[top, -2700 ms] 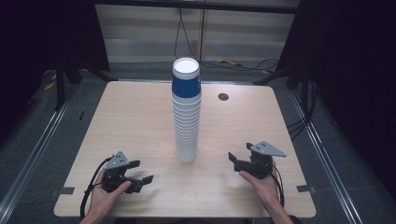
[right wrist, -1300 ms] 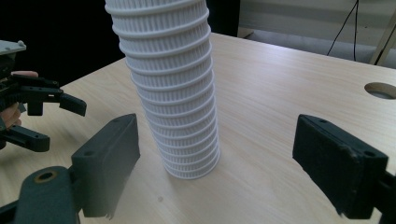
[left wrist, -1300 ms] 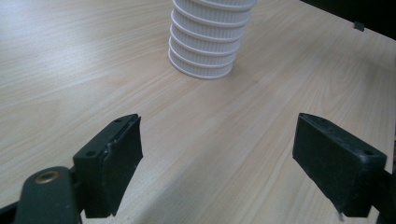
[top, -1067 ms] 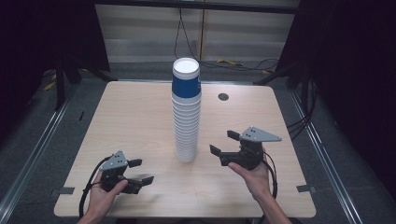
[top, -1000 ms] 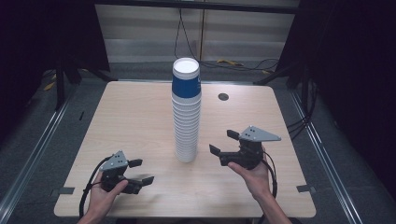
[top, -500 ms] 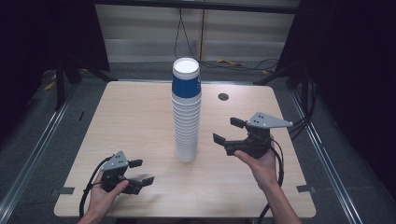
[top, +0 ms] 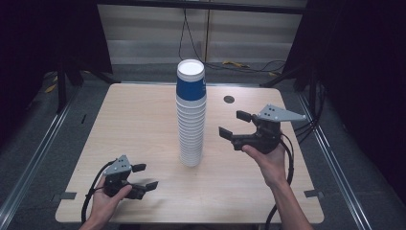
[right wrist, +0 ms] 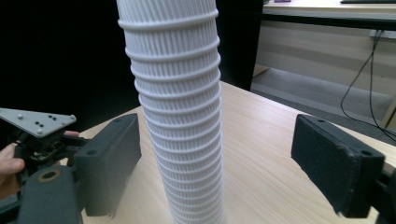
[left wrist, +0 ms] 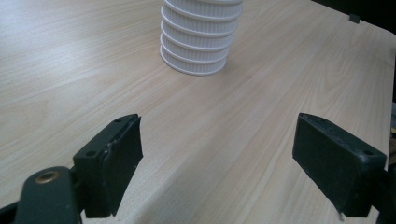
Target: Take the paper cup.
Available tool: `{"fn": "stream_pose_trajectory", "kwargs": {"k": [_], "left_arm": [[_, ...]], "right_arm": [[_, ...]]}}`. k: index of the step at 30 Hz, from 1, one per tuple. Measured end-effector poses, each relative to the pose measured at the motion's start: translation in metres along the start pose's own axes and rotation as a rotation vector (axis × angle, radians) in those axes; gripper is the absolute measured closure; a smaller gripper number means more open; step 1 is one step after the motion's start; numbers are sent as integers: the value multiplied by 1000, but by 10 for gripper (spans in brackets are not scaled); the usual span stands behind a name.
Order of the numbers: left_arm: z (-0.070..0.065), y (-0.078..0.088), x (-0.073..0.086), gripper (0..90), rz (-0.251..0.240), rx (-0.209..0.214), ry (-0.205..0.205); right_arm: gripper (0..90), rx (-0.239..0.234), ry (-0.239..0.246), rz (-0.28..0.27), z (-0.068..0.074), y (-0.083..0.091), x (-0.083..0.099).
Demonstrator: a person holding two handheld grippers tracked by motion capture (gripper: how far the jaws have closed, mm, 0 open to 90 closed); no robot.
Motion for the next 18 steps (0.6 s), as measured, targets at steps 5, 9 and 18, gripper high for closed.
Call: {"fn": "stream_pose_trajectory", "kwargs": {"k": [5,9,18], "left_arm": [[0,0,0,158,-3,-5,3],[0,0,0,158,-1,-3,2],[0,-1,1,158,6,-6,3]], "right_arm": [[148,-16,9,-4,0,-5,-12],[150,-31,12,-18,1,-11,-23],[153,-99,24,-3,13,-30,-44]]}}
Point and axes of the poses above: each handheld gripper's, and its own axes: y roughly backward along the jaws, x roughly out of its underside, z roughly to its left, the point moved 3 cm from there along -y, roughly forward along the jaws, and after that the axes turned 9 degrees about -z, right-handed, at the moved point
